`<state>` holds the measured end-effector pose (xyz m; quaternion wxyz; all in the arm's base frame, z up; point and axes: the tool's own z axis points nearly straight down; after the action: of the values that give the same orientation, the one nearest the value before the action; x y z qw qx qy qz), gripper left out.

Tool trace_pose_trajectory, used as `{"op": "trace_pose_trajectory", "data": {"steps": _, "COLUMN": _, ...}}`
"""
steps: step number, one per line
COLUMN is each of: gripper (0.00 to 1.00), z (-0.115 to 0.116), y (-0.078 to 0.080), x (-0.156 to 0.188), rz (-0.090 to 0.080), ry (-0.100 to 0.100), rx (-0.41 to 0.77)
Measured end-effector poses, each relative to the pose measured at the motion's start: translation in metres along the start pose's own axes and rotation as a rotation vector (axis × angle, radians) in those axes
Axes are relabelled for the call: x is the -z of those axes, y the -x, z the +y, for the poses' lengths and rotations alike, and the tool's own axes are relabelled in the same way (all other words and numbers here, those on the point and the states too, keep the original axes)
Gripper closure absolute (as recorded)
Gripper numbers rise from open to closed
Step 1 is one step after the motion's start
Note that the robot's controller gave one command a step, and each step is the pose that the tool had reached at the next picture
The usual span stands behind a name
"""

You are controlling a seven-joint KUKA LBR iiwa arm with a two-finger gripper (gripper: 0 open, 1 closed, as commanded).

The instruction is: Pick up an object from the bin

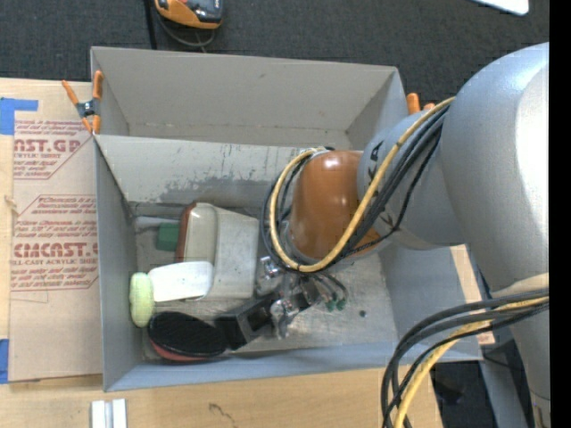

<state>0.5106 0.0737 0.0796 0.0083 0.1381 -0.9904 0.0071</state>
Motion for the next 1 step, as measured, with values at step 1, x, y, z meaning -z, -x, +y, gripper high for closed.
{"op": "trace_pose_trajectory", "data": {"steps": 1, "gripper": 1.00, "z": 0.0001, "y": 0.0000, "x": 0.0000, "rz": 0.000, "ry": 0.000, "rx": 0.000}}
